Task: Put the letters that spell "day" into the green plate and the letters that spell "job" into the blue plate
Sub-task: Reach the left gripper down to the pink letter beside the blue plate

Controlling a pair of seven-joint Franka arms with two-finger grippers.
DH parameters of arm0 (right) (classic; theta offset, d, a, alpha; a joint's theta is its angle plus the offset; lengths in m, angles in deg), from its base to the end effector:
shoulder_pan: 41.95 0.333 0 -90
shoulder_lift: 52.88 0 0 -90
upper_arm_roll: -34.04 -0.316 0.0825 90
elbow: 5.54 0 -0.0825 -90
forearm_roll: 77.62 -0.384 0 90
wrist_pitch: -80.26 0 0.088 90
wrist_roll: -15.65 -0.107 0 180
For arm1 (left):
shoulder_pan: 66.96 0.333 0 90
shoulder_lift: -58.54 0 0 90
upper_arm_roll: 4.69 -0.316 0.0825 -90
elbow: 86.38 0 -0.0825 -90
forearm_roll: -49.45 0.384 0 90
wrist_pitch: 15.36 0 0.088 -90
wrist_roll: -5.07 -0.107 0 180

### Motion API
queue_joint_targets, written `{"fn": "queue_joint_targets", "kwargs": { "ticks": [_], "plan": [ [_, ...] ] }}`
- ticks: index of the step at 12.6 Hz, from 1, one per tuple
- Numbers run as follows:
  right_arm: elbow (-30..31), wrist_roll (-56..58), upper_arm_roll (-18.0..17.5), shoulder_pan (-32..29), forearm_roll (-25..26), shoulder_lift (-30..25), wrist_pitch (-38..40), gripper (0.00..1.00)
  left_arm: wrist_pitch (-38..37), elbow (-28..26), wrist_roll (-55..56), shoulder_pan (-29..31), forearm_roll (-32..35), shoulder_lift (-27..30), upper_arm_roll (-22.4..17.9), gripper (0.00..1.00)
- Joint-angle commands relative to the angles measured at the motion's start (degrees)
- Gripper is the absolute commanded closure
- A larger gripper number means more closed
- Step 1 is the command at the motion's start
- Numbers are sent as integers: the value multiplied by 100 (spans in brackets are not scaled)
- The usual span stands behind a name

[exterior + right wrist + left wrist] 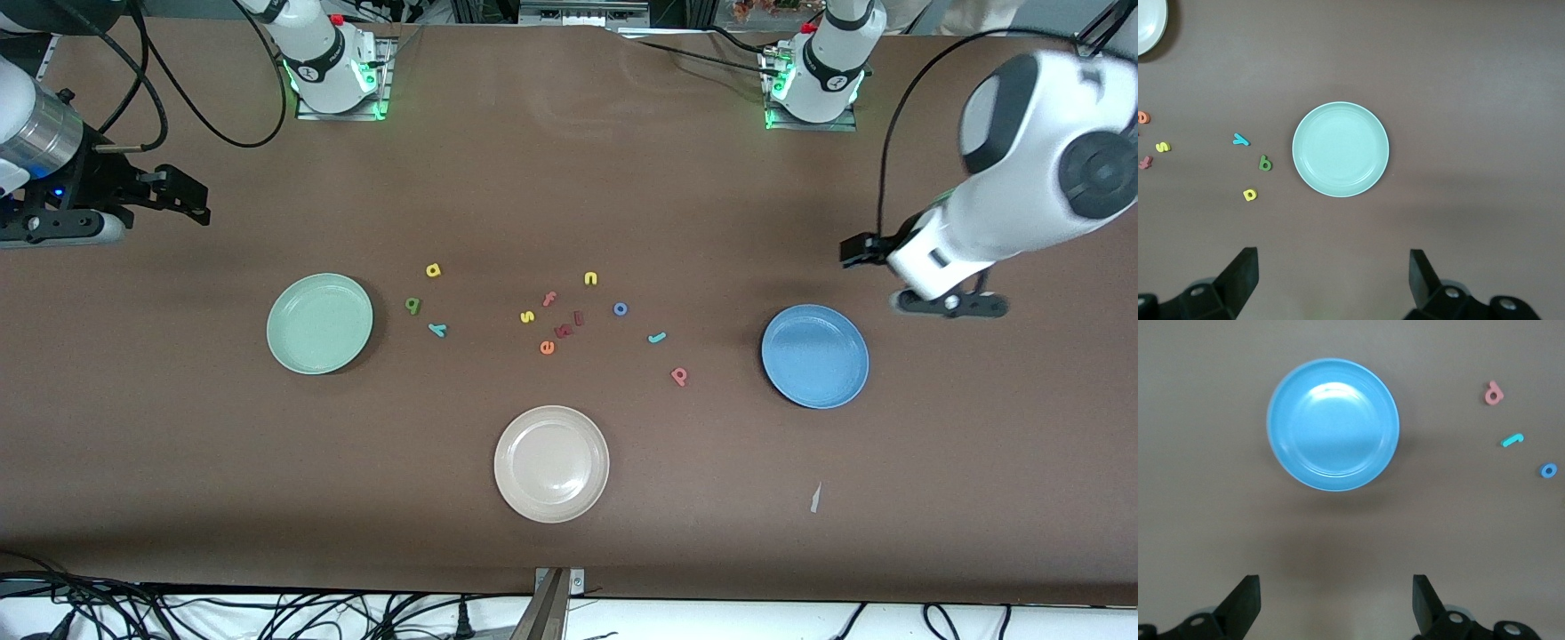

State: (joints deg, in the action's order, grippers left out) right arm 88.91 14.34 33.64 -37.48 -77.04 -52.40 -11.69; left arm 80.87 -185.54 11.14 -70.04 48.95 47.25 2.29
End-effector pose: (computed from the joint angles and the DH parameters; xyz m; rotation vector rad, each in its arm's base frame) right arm 0.5552 0.0462 0.5861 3.1262 0.0981 -0.0804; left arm 0.5817 -0.0999 0.4454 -3.1131 0.1062 0.3896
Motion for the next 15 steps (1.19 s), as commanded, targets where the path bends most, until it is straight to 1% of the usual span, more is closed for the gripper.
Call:
{"fn": "queue_joint_targets", "kwargs": {
  "ticks": [1,3,5,6,9,11,13,15],
  "plan": [
    [-23,97,-12,-25,65,-22,63,0,-78,737,-18,-490,-38,-635,-21,0],
    [-23,88,-12,-16,65,-22,54,0,-78,1151,113,-781,-91,-1110,-21,0],
    [-23,79,-21,-16,21,-5,36,0,-34,1712,709,-1140,-56,-1645,-30,0],
    [-23,79,-30,-16,-5,4,28,0,149,1924,982,-1221,-65,-1909,-30,0],
    [-32,26,-38,-7,-49,22,10,0,1123,1996,1161,-1527,-135,-2341,-21,0],
    [-58,-35,-38,36,-207,109,-7,0,1782,1996,1116,-1643,-91,-2649,-39,0],
    [-85,-44,-38,37,-426,302,-43,0,2162,1988,1108,-1669,-91,-2939,-39,0],
    [-76,-96,-38,159,-507,487,-156,0,2557,1909,1108,-1845,23,-3194,-39,0]
  ]
}}
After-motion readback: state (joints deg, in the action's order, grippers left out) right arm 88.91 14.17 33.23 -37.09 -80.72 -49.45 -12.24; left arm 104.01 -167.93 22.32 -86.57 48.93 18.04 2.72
